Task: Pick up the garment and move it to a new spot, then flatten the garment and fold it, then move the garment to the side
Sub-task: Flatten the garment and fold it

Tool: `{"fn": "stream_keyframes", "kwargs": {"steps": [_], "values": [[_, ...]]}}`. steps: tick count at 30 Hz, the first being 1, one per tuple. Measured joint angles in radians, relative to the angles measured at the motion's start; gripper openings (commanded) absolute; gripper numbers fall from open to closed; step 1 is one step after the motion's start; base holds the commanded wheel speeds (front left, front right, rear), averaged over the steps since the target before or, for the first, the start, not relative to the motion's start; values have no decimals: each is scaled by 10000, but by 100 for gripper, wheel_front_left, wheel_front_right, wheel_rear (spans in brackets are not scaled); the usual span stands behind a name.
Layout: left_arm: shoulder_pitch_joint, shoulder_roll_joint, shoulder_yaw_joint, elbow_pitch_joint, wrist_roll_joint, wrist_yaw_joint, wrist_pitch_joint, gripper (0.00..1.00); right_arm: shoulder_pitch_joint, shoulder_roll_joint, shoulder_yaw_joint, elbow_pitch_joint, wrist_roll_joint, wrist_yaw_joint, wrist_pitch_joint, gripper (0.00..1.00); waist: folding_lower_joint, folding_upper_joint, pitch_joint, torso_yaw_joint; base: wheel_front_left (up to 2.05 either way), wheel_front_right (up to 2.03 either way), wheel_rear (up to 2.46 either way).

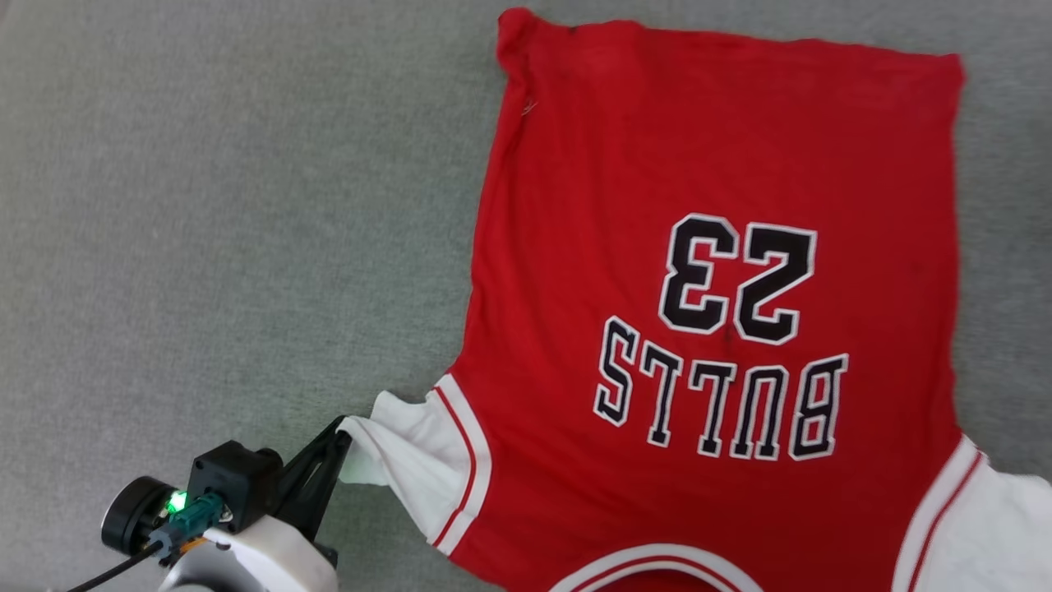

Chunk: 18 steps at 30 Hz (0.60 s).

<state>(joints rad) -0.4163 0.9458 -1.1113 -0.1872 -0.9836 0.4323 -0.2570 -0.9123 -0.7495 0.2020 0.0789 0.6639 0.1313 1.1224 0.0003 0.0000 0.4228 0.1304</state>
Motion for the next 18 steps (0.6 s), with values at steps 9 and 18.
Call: {"fn": "stream_keyframes", "kwargs": {"steps": [9,18], "values": [[-617,-466,215,-330,522,17,-13,0,-1765,320,173,1417,-913,-2,2441,100,0,1,1471,916,0,0,0],[-1019,-713,267,-460,920,-54,-102,0,-1513,581,96,1942,-1421,-4,2230,100,-4,0,2557,1653,0,0,0]]}}
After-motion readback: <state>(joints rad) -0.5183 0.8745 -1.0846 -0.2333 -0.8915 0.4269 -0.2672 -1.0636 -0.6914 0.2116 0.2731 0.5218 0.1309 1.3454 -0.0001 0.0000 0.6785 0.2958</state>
